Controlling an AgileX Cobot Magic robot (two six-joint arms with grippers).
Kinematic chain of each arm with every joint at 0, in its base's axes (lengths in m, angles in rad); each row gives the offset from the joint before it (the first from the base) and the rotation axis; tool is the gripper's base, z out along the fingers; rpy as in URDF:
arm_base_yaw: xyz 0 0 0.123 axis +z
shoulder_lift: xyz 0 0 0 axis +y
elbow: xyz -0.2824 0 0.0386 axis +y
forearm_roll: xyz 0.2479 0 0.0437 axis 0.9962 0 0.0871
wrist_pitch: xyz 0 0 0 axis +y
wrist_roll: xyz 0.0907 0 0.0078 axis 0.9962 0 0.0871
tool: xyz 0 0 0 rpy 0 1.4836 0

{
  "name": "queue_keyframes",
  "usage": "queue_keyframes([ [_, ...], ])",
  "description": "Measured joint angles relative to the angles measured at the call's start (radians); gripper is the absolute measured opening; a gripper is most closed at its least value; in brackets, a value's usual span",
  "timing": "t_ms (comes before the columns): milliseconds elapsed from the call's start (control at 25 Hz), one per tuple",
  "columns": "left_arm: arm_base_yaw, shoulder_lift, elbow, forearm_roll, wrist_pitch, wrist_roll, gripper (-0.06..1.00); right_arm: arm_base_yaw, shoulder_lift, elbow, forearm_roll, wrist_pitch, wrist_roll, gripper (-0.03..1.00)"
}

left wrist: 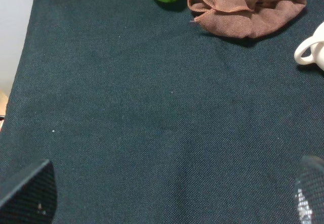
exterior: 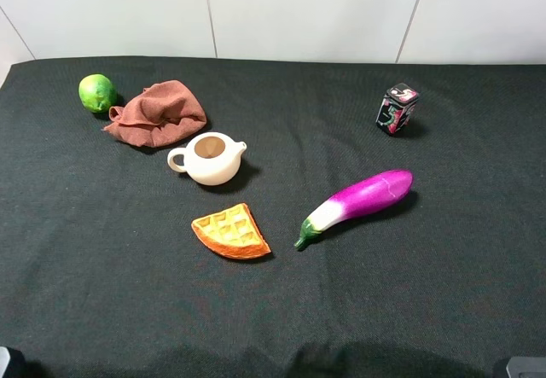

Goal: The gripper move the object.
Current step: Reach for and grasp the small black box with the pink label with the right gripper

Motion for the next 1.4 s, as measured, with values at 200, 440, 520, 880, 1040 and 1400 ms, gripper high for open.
queue_keyframes([
  [200, 0.000, 0.000, 0.000, 0.000, 0.000, 0.000, 0.99, 0.000, 0.000, 0.000, 0.000, 0.000, 0.000, 0.69],
  [440, 0.000, 0.000, 0.000, 0.000, 0.000, 0.000, 0.99, 0.000, 0.000, 0.000, 0.000, 0.000, 0.000, 0.69],
  [520, 0.000, 0.000, 0.000, 0.000, 0.000, 0.000, 0.99, 0.000, 0.000, 0.000, 0.000, 0.000, 0.000, 0.69],
  [880, 0.000, 0.000, 0.000, 0.000, 0.000, 0.000, 0.99, 0.000, 0.000, 0.000, 0.000, 0.000, 0.000, 0.69],
  [1040, 0.000, 0.000, 0.000, 0.000, 0.000, 0.000, 0.99, 0.000, 0.000, 0.000, 0.005, 0.000, -0.007, 0.69],
  [1400, 0.000, 0.000, 0.000, 0.000, 0.000, 0.000, 0.99, 0.000, 0.000, 0.000, 0.006, 0.000, -0.008, 0.69],
])
